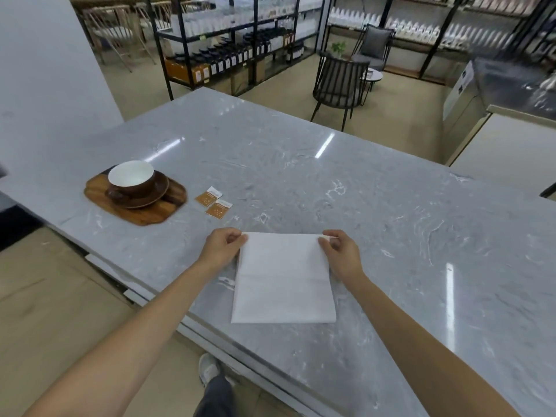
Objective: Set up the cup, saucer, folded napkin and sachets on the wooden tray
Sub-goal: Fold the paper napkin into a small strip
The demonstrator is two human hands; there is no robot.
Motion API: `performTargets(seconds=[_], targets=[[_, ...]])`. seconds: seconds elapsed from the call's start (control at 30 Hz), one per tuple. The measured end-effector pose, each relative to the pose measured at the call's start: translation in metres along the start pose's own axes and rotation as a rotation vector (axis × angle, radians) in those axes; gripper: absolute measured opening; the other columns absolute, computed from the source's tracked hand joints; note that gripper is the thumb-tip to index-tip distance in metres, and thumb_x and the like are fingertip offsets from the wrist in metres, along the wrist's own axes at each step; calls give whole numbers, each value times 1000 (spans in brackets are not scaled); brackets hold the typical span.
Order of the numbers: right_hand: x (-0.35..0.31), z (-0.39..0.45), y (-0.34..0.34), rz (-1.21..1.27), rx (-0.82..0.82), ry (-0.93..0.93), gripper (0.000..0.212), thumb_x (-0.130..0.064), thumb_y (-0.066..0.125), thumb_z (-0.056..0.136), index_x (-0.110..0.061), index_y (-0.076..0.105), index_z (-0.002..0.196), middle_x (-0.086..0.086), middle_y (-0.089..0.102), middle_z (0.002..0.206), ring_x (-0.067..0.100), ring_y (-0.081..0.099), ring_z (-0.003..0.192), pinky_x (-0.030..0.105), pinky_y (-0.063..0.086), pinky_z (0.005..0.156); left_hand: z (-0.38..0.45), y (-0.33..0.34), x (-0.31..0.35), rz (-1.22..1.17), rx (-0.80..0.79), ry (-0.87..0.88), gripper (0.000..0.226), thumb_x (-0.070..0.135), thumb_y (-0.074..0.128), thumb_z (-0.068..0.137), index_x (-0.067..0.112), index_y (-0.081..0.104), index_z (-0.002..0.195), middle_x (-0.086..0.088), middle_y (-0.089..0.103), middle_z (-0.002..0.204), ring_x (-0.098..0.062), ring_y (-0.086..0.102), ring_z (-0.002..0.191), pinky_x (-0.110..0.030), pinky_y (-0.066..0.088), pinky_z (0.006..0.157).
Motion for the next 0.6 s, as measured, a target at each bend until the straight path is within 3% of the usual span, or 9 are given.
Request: performTargets(seconds=[0.07, 0.17, 0.37, 0.5, 0.6], targets=[[7, 8, 8, -17, 1, 27, 27, -24, 65, 99, -11, 67, 123, -8, 69, 81, 3, 64, 76, 8, 49, 65, 6, 2, -5, 62, 46, -14, 15, 20, 72, 91, 6, 75, 96, -9, 76, 90, -28, 71, 84, -36, 58, 80], [15, 14, 15, -54, 25, 38, 24, -25, 64, 100, -14, 68, 121, -14, 70, 80, -4, 64, 77, 8, 47, 61, 11, 2, -8, 137, 77, -7, 11, 21, 73, 91, 11, 74, 94, -3, 73, 85, -18, 65, 79, -23, 46, 71], [21, 23, 24, -83, 35, 67, 22, -27, 66, 98, -15, 72, 116, -11, 72, 82, 14, 71, 83, 35, 58, 79, 14, 3, -11, 265, 87, 25, 3, 10, 67, 90, 11, 67, 87, -2, 69, 85, -19, 63, 81, -23, 42, 77], [21, 24, 25, -73, 62, 82, 17, -31, 68, 96, -21, 74, 108, -17, 72, 80, 3, 69, 77, 25, 52, 68, 17, 5, -13, 304, 68, 29, 4, 10, 64, 91, 7, 66, 91, -2, 67, 84, -20, 61, 79, -25, 42, 76], [20, 24, 25, -61, 67, 97, 14, -32, 68, 96, -24, 75, 105, -17, 73, 81, 2, 69, 78, 26, 55, 69, 18, 5, -13, 301, 76, 36, 5, 13, 65, 91, 8, 65, 91, 1, 66, 81, -18, 60, 76, -26, 43, 74]])
Point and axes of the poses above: each hand's wrist, its own z-axis towards the middle knuckle, its own y-axis out of the palm, x = y × z, the point moved 1 cm from there along z, towards the middle knuckle
